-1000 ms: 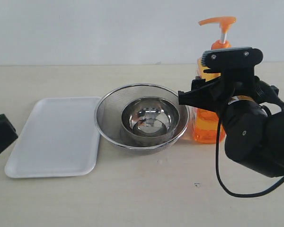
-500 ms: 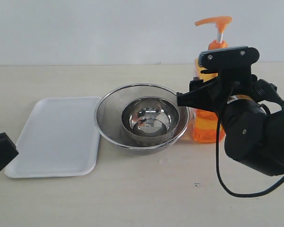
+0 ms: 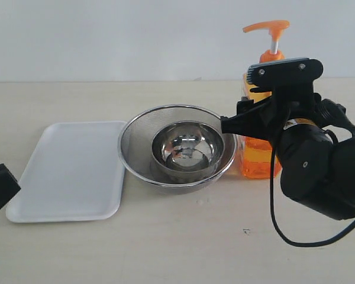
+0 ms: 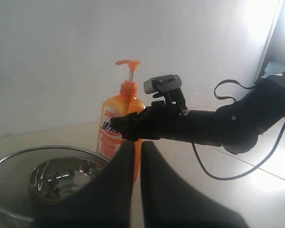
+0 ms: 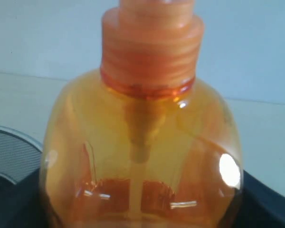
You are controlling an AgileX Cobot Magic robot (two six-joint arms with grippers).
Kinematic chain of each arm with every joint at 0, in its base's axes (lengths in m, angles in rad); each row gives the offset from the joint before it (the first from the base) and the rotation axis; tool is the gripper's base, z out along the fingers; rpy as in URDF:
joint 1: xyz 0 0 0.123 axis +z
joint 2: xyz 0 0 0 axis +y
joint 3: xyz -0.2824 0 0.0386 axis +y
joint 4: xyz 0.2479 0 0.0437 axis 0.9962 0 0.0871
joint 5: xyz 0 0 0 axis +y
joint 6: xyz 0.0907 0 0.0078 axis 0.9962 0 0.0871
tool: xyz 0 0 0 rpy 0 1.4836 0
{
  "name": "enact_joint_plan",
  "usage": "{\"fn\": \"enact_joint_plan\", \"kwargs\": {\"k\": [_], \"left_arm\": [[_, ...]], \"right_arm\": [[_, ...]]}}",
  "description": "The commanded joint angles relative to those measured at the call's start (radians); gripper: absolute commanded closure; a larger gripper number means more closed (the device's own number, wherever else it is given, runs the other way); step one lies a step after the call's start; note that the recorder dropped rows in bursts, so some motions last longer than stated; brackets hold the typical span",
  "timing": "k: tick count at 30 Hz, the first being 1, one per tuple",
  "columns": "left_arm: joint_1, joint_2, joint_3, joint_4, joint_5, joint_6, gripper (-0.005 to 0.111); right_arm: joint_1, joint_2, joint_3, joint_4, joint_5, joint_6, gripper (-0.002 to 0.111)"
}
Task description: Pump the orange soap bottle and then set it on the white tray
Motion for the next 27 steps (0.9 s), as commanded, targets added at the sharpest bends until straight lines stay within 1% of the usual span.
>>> {"fn": "enact_joint_plan", "kwargs": {"k": [1, 11, 16, 27], "left_arm": [[0.003, -0.006, 0.004, -0.005, 0.009, 0.005, 0.102], [0.003, -0.006, 0.004, -0.002, 0.009, 0.001, 0.102], [0.003, -0.006, 0.004, 0.008, 0.009, -0.059, 0.102], [0.003, -0.006, 0.004, 0.018, 0.009, -0.055, 0.102]], "right_arm": [[-0.001, 0.01, 0.012, 0.016, 0.104, -0.016, 0.046], [-0.001, 0.01, 0.012, 0.016, 0.124, -0.014, 0.046], [-0.001, 0.01, 0.012, 0.016, 0.124, -0.014, 0.046], [-0.001, 0.01, 0.012, 0.016, 0.12, -0.014, 0.046]]}}
